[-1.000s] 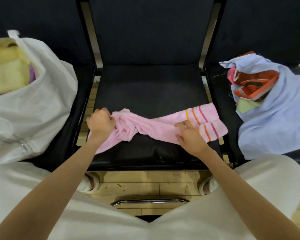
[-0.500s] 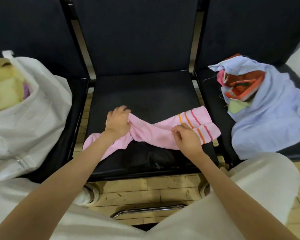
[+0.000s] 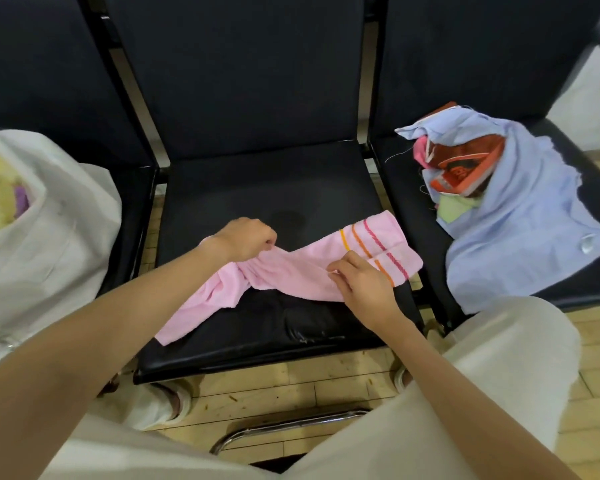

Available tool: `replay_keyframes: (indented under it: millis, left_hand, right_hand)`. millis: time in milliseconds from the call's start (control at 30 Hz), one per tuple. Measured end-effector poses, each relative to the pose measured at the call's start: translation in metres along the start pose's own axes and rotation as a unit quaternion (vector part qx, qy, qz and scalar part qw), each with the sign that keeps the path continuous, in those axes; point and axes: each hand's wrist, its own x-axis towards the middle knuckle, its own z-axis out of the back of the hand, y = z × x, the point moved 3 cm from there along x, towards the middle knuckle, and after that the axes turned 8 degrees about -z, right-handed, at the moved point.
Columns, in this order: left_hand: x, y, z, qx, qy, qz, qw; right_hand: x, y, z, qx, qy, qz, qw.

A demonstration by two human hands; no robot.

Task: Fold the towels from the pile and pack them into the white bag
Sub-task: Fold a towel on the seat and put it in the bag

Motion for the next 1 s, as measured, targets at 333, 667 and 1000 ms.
replay_keyframes:
  millis: [333, 667, 1000]
  left_hand:
    - [-0.057, 0.043, 0.017, 0.029, -0.18, 0.129, 0.975]
    - [-0.113, 0.053, 0.067, -0.061, -0.483, 0.274, 0.829]
    - [-0.145, 0.072, 0.009, -0.173, -0.402, 0.365, 0.821]
  right_hand:
    - [0.008, -0.017, 0.019, -0.1, 0.02, -0.075, 0.992]
    - [0.011, 0.021, 0.017, -0.071, 0.017, -0.134, 0.988]
    - [0.01, 0.036, 0.047, -0.012, -0.052, -0.216, 0.975]
